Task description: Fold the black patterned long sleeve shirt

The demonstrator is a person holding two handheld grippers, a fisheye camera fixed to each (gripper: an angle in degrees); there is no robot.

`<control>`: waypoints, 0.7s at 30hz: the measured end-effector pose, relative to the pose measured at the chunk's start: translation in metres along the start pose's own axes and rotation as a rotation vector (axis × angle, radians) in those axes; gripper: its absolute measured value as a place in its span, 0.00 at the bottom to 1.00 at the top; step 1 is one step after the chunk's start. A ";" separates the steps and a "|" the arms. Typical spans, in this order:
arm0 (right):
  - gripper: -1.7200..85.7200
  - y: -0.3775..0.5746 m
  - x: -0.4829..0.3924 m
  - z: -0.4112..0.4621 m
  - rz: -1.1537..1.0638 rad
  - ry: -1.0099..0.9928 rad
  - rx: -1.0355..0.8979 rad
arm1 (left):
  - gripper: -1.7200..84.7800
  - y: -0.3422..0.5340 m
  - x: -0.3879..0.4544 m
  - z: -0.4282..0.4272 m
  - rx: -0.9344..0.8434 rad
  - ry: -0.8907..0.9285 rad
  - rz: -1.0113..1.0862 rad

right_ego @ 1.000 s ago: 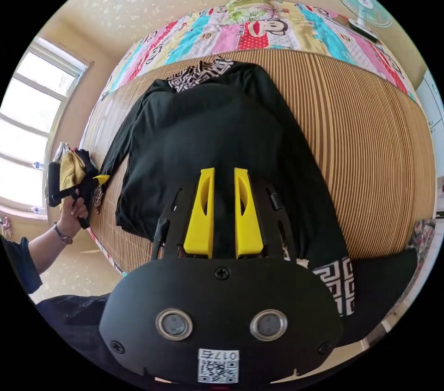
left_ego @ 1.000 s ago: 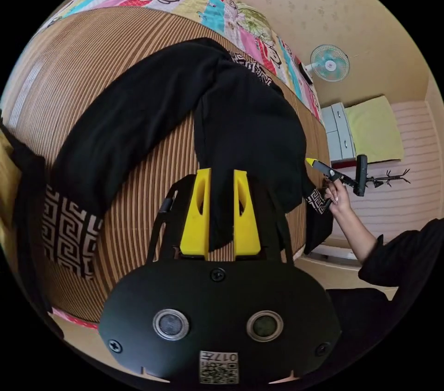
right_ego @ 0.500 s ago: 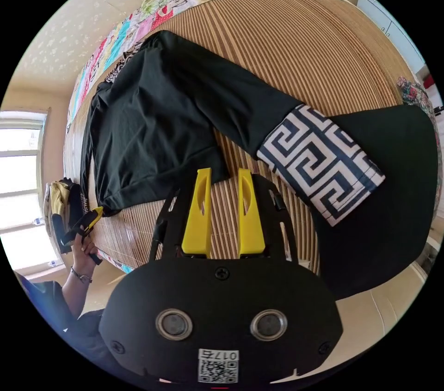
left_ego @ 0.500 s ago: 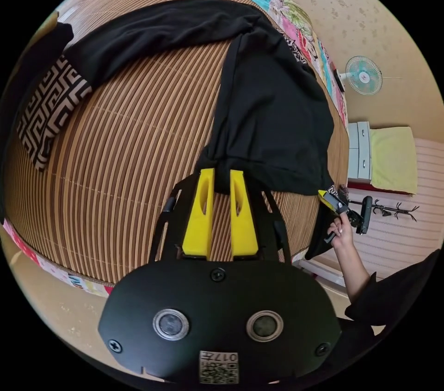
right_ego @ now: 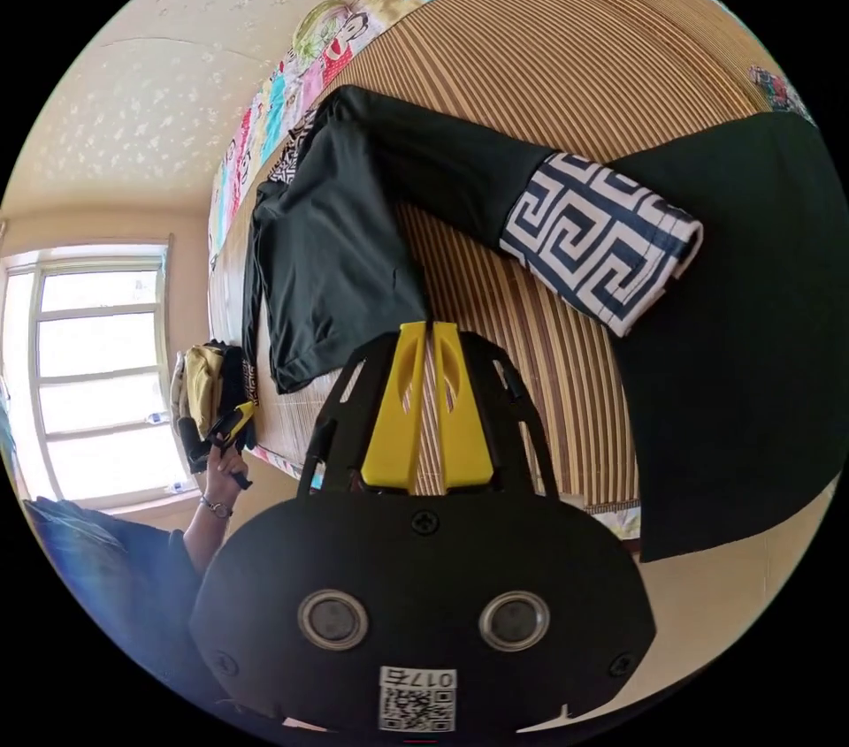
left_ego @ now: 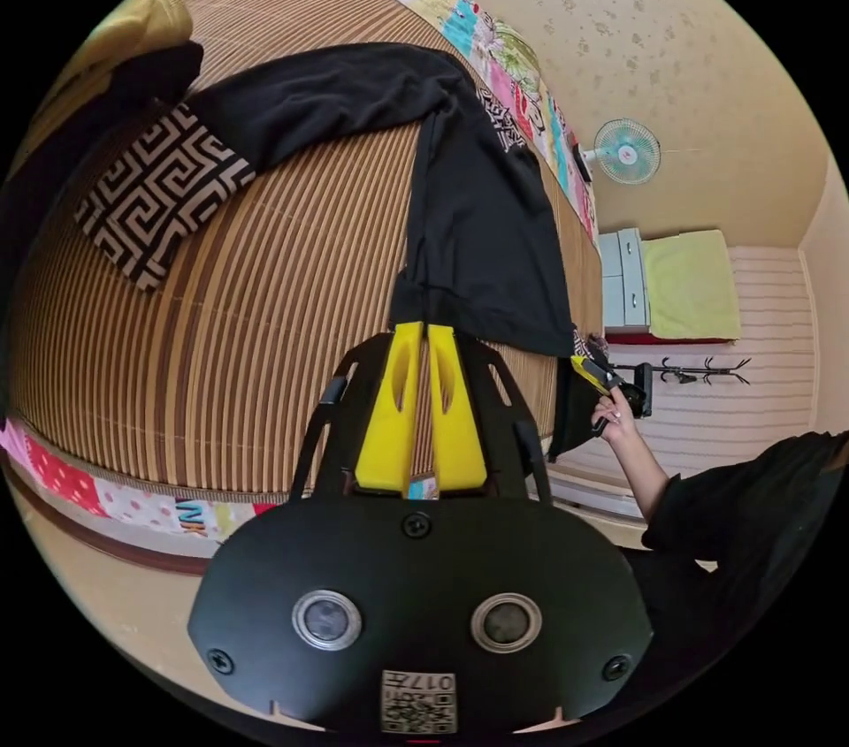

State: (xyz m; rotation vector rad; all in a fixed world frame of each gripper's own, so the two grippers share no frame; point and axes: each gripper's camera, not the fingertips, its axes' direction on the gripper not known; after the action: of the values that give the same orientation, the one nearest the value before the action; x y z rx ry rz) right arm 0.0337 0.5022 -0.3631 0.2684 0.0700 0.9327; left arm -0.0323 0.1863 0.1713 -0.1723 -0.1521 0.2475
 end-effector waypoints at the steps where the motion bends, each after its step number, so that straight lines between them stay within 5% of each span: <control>1: 0.08 -0.001 0.006 -0.003 0.011 0.020 0.024 | 0.11 -0.001 -0.001 0.001 0.002 0.006 0.002; 6: 0.15 -0.019 0.021 -0.001 -0.010 0.005 0.095 | 0.14 -0.012 0.000 0.027 -0.099 -0.110 0.082; 10: 0.09 -0.042 0.024 0.030 -0.045 0.041 -0.109 | 0.06 -0.009 -0.006 0.028 -0.198 -0.146 0.087; 17: 0.05 -0.014 0.030 -0.023 -0.136 -0.074 -0.123 | 0.02 0.047 -0.065 -0.079 -0.063 0.488 0.095; 21: 0.05 0.016 0.040 -0.040 -0.138 -0.117 -0.158 | 0.02 0.097 -0.088 -0.122 -0.062 0.371 0.049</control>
State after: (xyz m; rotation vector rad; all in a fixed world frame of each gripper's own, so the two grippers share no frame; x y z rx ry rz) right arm 0.0383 0.5509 -0.3953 0.1687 -0.0922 0.7792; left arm -0.1179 0.2380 0.0232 -0.2808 0.2126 0.2559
